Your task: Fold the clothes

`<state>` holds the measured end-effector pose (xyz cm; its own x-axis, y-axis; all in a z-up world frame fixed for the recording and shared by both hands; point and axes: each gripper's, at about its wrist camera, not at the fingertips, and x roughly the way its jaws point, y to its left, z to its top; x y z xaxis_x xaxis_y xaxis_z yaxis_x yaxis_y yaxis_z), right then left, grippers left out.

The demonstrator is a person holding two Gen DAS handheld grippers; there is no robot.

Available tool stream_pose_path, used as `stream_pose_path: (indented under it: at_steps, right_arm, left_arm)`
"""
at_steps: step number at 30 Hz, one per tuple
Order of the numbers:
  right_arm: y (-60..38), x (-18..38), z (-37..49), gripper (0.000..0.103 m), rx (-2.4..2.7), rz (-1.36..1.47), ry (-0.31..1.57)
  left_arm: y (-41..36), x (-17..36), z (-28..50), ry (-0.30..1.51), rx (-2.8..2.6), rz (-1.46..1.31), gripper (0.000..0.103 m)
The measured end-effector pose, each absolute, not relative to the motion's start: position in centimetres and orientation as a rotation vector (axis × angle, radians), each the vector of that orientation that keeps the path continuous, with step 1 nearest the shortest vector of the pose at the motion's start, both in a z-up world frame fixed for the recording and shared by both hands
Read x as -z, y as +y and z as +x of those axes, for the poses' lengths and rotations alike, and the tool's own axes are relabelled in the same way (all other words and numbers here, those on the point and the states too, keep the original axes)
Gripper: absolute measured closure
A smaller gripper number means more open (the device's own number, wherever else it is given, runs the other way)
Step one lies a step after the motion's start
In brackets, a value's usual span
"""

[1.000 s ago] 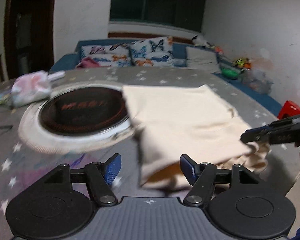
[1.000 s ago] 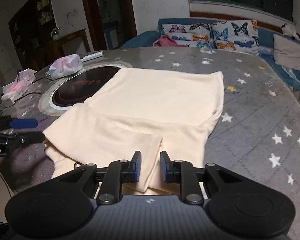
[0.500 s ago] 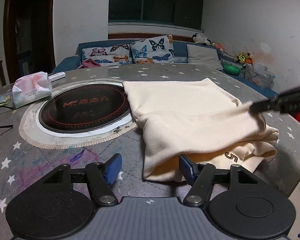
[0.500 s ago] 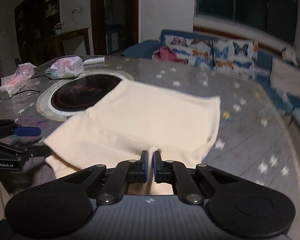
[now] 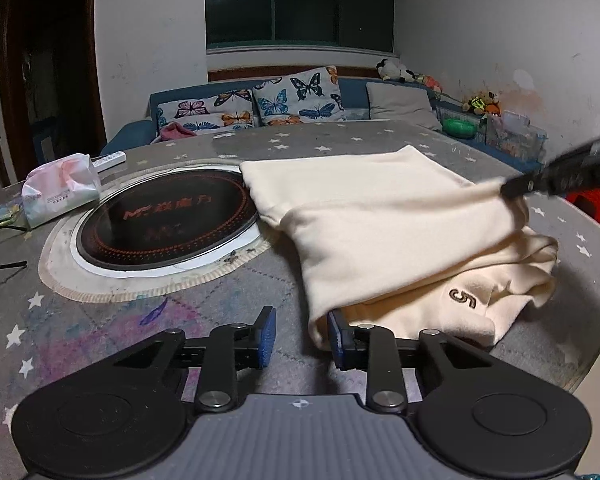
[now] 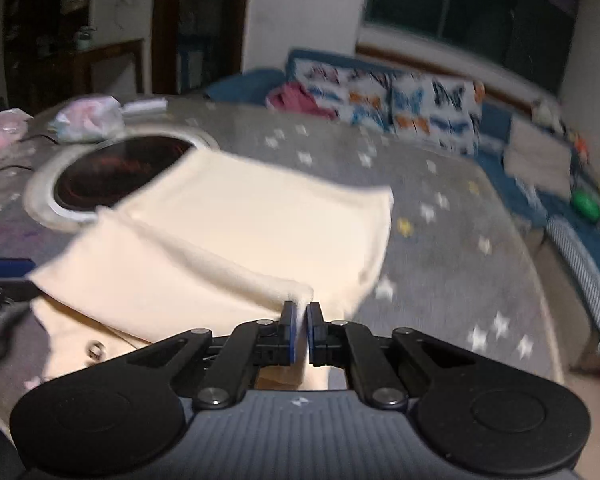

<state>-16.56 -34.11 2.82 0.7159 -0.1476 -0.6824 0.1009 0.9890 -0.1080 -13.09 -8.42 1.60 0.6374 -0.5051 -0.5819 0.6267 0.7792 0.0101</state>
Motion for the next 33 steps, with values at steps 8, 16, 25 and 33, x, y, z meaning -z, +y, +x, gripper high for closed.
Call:
stream_pose_path:
  at_steps: [8,16,25,33]
  right_arm:
    - [-34.5,-3.4,-16.9,0.095,0.125,-0.077,0.726]
    - [-34.0,-3.1,-14.4,0.095,0.060,-0.043,0.674]
    - [-34.7,-0.3,-13.7,0.095,0.069,-0.013,0.739]
    - [-34.0,-1.7,-16.6,0.095,0.020,-0.044,0.747]
  left_arm:
    - [-7.3,-4.1,-12.6,0.557,0.639,0.197,0.055]
    - [-11.0,-6.1,-10.2,0.525,0.726,0.143,0.056]
    - [-14.7,-2.8,-6.5,0.617,0.707,0.181,0.057]
    - [-14.3,-1.9,-6.9,0.610,0.705,0.221,0.055]
